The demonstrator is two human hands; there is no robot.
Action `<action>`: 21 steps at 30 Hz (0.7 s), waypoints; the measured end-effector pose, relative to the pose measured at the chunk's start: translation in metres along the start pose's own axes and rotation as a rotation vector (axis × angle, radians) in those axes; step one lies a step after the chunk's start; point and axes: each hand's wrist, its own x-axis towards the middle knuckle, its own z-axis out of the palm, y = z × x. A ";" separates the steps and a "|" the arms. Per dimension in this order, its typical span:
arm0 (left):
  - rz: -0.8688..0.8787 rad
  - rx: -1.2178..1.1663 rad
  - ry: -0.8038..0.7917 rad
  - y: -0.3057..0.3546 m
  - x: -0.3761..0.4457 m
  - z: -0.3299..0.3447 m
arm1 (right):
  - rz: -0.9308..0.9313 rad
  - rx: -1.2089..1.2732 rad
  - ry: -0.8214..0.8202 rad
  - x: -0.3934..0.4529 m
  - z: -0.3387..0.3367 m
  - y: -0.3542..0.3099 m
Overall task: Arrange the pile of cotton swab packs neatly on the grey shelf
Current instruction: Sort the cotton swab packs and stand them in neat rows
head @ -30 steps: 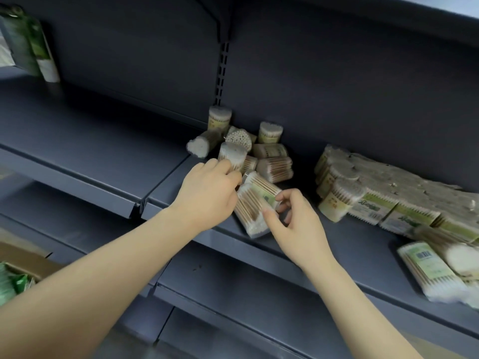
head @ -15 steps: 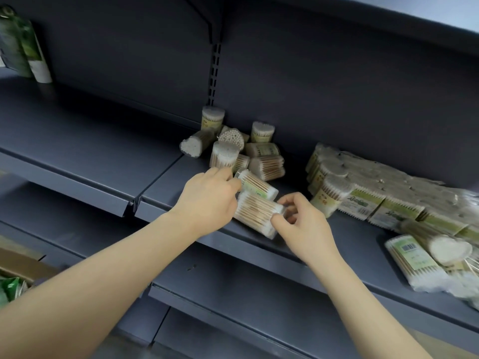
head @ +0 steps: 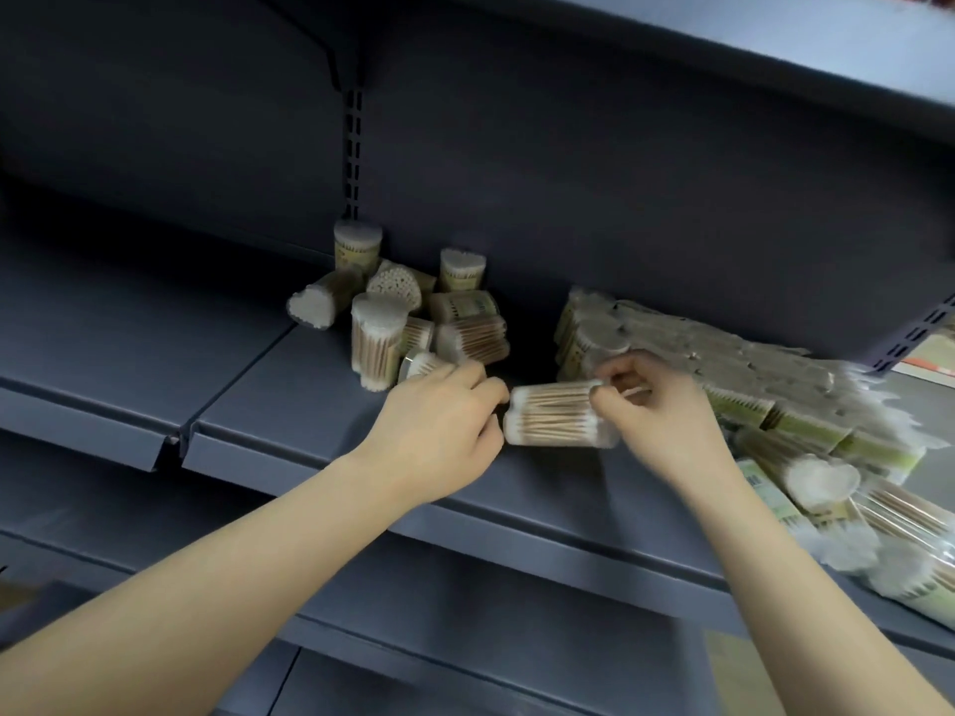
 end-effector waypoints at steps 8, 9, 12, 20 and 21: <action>0.054 0.031 0.001 0.015 0.014 0.009 | 0.015 -0.049 0.042 0.012 -0.027 -0.006; 0.065 0.037 0.000 0.016 0.017 0.010 | 0.023 -0.064 0.036 0.014 -0.029 -0.007; 0.073 0.069 0.005 0.020 0.023 0.015 | 0.041 -0.093 0.012 0.020 -0.034 -0.012; 0.048 0.019 0.043 0.025 0.034 0.026 | 0.086 -0.036 -0.033 0.035 -0.037 -0.011; 0.049 0.016 0.053 0.025 0.034 0.027 | 0.075 -0.014 -0.031 0.038 -0.038 -0.009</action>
